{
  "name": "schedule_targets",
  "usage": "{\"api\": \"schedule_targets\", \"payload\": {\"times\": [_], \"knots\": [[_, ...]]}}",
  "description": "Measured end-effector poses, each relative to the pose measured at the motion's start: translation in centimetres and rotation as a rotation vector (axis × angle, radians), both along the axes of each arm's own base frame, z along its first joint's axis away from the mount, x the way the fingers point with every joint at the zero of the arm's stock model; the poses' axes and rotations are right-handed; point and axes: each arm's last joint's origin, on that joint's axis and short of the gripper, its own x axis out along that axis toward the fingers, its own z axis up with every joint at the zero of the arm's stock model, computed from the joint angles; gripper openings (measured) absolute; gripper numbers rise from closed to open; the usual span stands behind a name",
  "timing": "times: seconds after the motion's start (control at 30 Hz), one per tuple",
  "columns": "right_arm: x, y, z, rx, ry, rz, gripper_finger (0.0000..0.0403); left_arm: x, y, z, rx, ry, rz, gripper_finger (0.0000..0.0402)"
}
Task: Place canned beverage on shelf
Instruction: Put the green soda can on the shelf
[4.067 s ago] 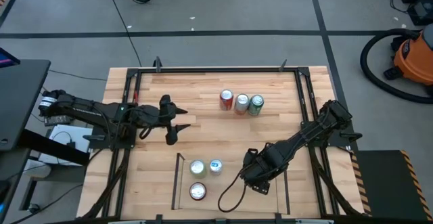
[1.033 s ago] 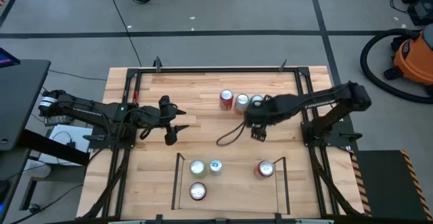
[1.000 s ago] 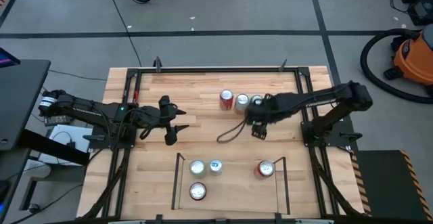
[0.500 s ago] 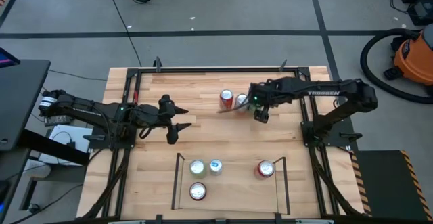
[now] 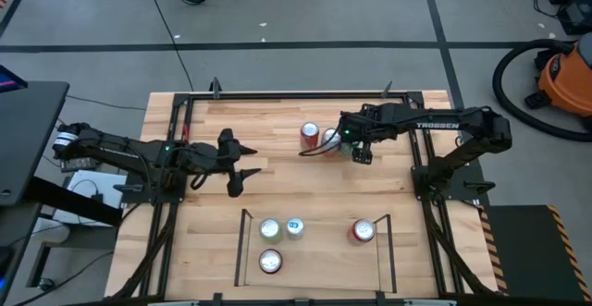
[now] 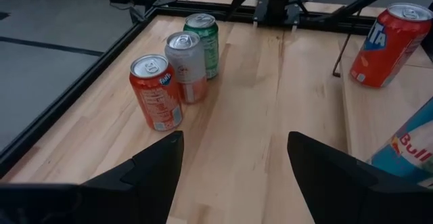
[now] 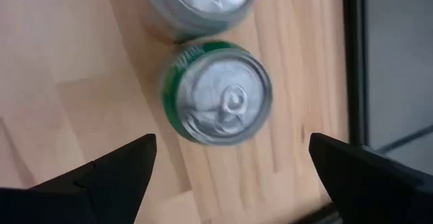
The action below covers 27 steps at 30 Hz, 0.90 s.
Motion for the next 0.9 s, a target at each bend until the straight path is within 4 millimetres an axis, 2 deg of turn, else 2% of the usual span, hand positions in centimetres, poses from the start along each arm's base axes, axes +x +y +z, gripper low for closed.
{"api": "schedule_targets", "payload": {"times": [0.1,0.3,0.5,0.67,0.8,0.9], "knots": [[-0.1,-0.4,0.0,0.014,0.000,-0.010,0.0400,0.0,0.0,0.0,0.001,0.002,0.000,0.0274],[0.1,-2.0,-1.0,0.150,-0.011,-0.058,0.0400,0.0,0.0,-0.1,0.001,0.006,0.000,0.0274],[1.7,-3.1,-3.2,0.165,0.022,-0.035,0.0400,-0.1,0.0,-0.2,0.004,0.024,0.000,0.0274],[2.9,-3.7,-5.2,0.258,0.036,0.001,0.0400,-0.1,0.0,-0.3,0.006,0.036,0.000,0.0274],[3.4,-3.9,-6.7,0.300,0.081,0.015,0.0397,-0.2,0.0,-0.4,0.007,0.046,0.000,0.0274],[3.5,-3.9,-7.0,0.306,0.096,0.028,0.0385,-0.2,0.0,-0.4,0.008,0.050,0.000,0.0274]]}}
